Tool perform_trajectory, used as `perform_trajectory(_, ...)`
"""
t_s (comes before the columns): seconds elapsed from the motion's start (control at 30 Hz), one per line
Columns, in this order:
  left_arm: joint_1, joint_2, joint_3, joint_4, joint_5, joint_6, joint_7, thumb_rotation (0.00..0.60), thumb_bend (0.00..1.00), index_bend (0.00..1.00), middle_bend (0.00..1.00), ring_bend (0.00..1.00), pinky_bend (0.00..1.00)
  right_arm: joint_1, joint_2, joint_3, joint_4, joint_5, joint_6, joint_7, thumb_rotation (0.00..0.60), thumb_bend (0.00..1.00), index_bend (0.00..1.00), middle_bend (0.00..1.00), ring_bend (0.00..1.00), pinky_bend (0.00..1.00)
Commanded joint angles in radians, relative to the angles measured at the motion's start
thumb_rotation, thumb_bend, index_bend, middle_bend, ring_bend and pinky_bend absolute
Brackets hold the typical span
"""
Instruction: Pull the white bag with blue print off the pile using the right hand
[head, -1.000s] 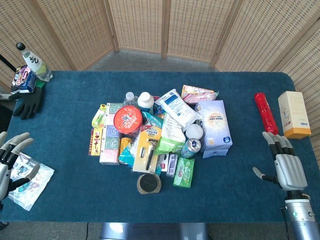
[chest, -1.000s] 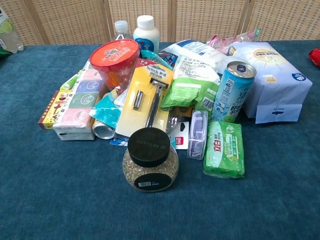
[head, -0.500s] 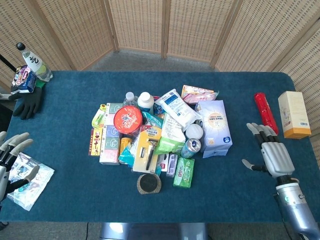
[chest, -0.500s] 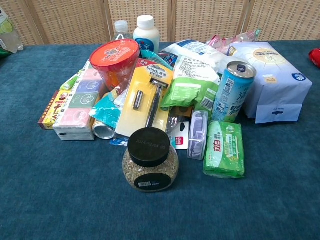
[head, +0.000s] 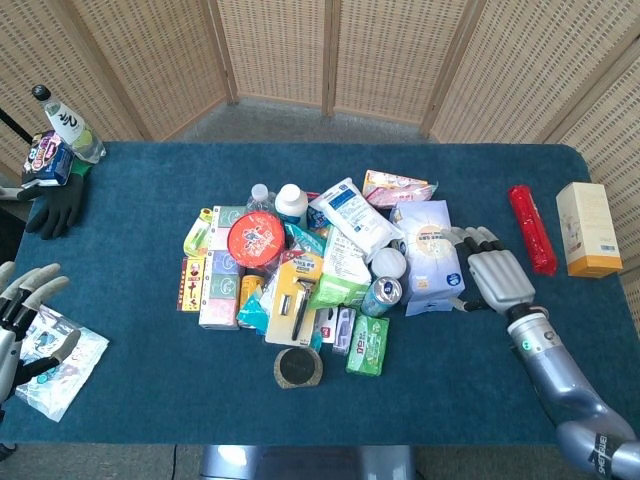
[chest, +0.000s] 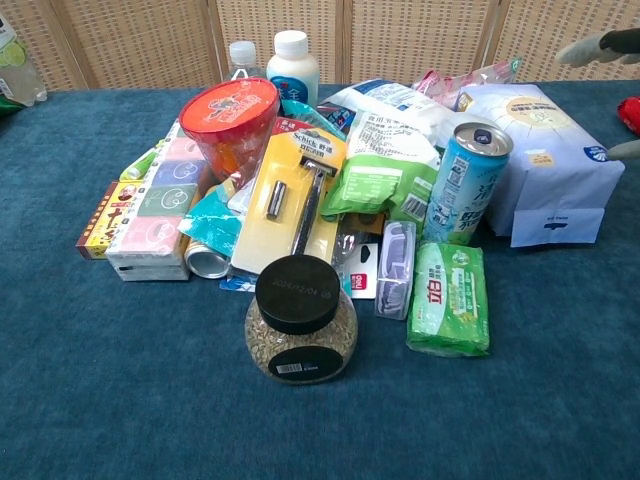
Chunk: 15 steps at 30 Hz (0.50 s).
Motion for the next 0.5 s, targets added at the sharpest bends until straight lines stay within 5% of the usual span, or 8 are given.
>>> perform_trajectory(0.03,0.002,0.000,0.001,-0.003,0.000,-0.001,0.003,0.600,0.32,0.19,0.18,0.19,0.00,0.072,0.001,-0.006,0.025,0.061,-0.078,-0.082,0.567,0.29,0.00,0.00,0.00,0.00)
perform_trajectory(0.5,0.004,-0.002,0.000,-0.006,-0.006,-0.002,-0.004,0.600,0.32,0.19,0.18,0.19,0.00,0.213,-0.014,-0.080,-0.002,0.265,-0.113,-0.323,0.567,0.33,0.00,0.00,0.00,0.00)
